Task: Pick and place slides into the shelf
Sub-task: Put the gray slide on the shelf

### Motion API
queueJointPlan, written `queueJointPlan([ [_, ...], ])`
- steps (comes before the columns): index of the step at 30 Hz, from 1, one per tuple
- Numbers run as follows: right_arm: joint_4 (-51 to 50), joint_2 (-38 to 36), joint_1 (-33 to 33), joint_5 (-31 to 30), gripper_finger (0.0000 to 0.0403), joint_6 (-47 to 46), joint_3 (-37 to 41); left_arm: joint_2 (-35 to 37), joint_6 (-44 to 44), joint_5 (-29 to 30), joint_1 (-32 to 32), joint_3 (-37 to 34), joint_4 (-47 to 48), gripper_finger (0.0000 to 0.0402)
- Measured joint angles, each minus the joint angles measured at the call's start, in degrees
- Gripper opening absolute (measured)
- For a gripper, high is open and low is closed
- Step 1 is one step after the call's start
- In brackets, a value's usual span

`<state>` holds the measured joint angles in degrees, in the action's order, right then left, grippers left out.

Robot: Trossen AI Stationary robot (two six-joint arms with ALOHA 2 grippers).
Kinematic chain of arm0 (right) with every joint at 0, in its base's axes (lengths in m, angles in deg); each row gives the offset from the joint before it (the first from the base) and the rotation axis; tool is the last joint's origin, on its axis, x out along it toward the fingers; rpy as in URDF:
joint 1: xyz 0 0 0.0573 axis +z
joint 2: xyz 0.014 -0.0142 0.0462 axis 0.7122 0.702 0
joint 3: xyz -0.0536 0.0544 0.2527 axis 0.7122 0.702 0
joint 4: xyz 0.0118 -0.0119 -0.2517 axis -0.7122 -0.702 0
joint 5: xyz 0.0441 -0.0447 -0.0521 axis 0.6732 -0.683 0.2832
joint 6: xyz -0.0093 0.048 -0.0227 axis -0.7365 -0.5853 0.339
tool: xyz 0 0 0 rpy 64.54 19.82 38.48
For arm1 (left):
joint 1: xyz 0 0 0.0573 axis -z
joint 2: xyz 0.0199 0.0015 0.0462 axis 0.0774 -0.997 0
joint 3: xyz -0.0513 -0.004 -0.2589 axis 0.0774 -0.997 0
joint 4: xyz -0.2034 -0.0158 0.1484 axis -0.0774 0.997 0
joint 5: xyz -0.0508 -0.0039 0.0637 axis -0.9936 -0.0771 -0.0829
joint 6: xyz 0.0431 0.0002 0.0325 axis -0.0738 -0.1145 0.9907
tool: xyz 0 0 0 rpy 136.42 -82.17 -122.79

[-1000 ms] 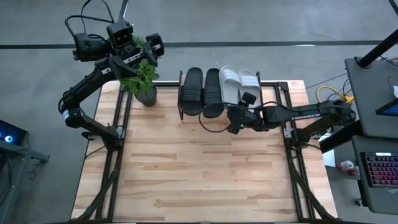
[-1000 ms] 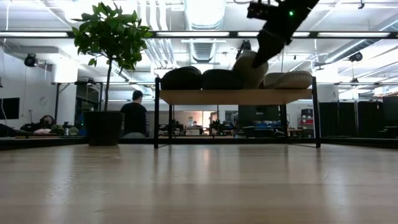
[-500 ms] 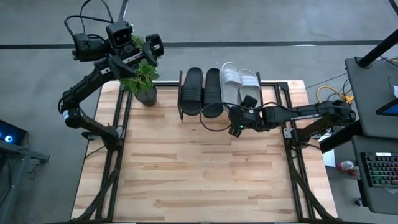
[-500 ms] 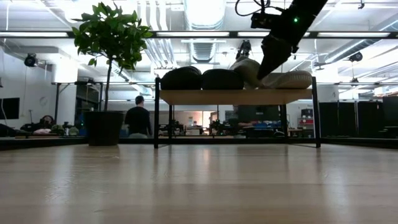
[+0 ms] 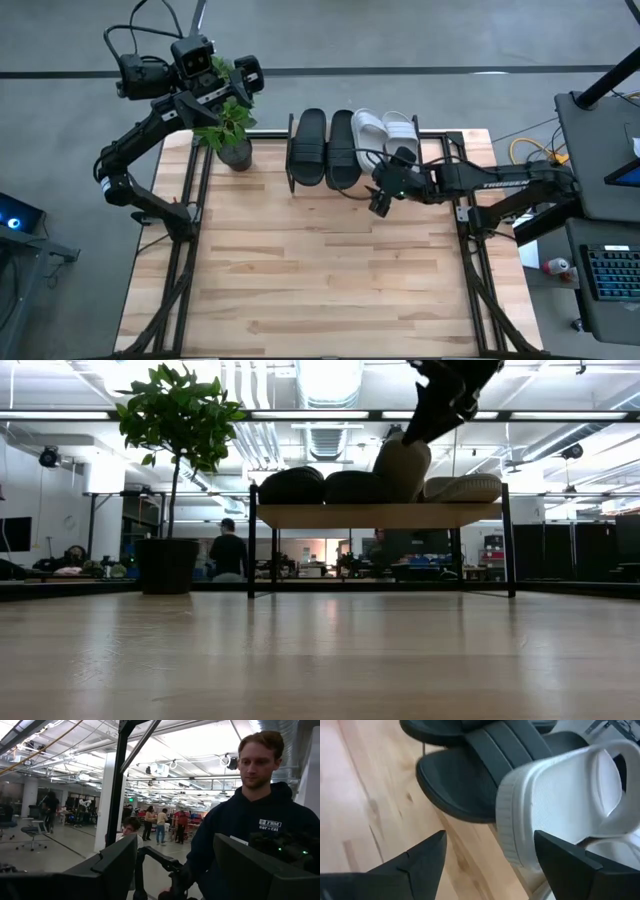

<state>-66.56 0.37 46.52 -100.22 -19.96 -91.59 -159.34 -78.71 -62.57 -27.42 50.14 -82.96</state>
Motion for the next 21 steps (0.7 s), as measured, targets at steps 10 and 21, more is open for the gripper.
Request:
queueJointPlan([
  [10,4.38,0.02,-0.02,5.14,0.0283,1.48,-2.42,0.0,0.2,0.0,0.0,0.0,0.0,0.0247],
  [21,7.87,0.46,-1.27,5.42,0.0263,4.1,-3.31,0.0,1.27,0.04,0.17,-0.55,0.04,0.0247],
])
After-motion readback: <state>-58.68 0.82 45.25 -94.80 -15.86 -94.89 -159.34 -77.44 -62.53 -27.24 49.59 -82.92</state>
